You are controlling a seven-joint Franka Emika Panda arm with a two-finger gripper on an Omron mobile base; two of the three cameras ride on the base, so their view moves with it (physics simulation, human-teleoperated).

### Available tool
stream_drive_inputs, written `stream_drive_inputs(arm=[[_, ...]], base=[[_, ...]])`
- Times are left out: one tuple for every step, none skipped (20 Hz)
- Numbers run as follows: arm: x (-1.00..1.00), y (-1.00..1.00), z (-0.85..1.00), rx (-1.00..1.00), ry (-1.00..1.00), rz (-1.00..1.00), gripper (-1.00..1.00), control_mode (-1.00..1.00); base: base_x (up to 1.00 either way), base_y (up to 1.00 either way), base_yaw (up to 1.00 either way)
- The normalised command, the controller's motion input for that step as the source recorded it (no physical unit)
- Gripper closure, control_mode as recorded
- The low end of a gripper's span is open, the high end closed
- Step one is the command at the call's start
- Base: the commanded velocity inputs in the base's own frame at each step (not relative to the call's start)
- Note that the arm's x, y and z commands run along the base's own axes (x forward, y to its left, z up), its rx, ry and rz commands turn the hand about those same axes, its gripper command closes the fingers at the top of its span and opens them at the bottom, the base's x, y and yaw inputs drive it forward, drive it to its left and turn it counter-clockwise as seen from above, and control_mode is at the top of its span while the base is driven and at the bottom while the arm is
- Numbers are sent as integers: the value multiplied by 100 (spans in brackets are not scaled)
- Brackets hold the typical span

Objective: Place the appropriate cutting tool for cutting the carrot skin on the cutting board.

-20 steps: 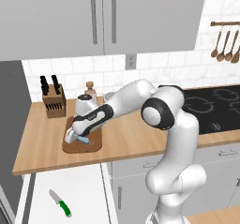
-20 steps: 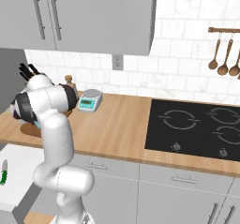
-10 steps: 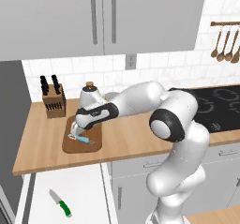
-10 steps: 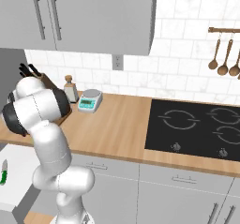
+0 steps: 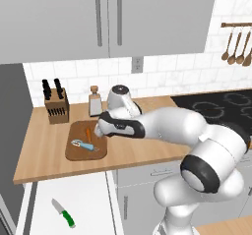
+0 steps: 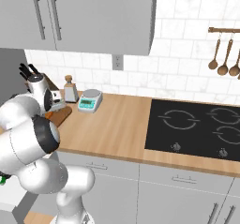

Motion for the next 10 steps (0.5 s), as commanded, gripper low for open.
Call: stream_drive_inputs(arm=[[-12, -78, 41, 3, -1, -16, -100, -100], [-11, -88, 37, 5, -2, -16, -100, -100], [-8, -79, 26, 5, -1, -16, -100, -100], [-7, -71, 14, 5, 0, -15, -100, -100], [0, -48, 0, 1, 0, -10, -100, -100], [0, -10, -9, 0, 5, 0, -100, -100], [0, 0, 0, 0, 2, 0, -100, -100], [0, 0, 0, 0, 0, 0, -100, -100], [0, 0, 0, 0, 0, 0, -100, -100], [0, 0, 0, 0, 0, 0, -100, -100]], base=[[0, 0, 0], [0, 0, 0], [0, 0, 0], [0, 0, 0], [0, 0, 0], [0, 0, 0], [0, 0, 0], [0, 0, 0], [0, 0, 0], [0, 0, 0]])
